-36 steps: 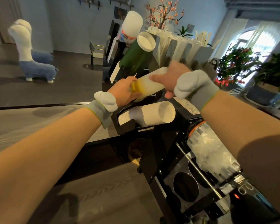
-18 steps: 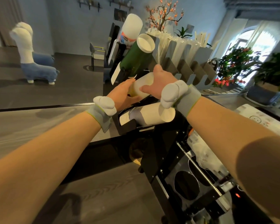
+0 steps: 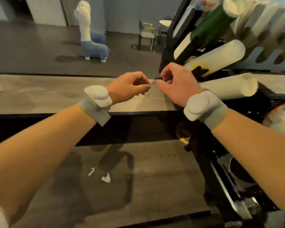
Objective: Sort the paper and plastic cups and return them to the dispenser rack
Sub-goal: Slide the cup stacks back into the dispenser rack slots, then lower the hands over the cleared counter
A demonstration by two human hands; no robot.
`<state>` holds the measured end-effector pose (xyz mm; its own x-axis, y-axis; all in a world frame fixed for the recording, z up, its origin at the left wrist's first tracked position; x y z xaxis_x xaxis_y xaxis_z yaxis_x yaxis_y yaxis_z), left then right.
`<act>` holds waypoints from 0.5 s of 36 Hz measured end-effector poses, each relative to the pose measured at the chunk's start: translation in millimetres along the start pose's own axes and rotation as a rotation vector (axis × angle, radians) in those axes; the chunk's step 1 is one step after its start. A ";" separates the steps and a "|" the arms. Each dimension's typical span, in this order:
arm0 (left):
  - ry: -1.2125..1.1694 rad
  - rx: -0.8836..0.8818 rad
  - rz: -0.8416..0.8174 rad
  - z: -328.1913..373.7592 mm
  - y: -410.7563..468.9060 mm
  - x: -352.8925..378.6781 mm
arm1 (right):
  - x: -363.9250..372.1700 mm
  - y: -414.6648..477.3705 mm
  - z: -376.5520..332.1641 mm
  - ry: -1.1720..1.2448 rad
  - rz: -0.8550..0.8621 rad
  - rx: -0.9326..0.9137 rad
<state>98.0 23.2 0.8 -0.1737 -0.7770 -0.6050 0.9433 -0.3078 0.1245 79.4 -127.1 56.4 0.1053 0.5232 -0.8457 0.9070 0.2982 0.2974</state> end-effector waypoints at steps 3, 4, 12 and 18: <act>-0.010 -0.082 -0.055 -39.2 -36.1 -4.5 | 41.8 -15.3 4.5 0.074 -0.087 0.034; -0.019 -0.127 -0.065 -55.0 -49.8 -7.0 | 58.4 -21.4 5.8 0.097 -0.125 0.045; -0.020 -0.431 -0.101 -184.5 -169.1 -6.0 | 218.9 -83.2 7.3 0.214 -0.451 0.208; 0.038 -0.630 -0.081 -278.0 -219.3 22.6 | 324.3 -126.5 11.8 0.186 -0.613 0.326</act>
<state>-34.1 225.8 -258.8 -0.2520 -0.7415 -0.6219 0.9150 0.0266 -0.4025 3.6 -4.5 -260.7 -0.5072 0.4737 -0.7199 0.8592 0.3435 -0.3793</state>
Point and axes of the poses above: each hand's wrist, its own y-axis towards the middle knuckle, its own x-axis out of the palm, z = x × y, the point moved 7 cm from there along y, towards the middle knuckle, and after that the axes turned 4 degrees about -z, right-handed, at the moved point
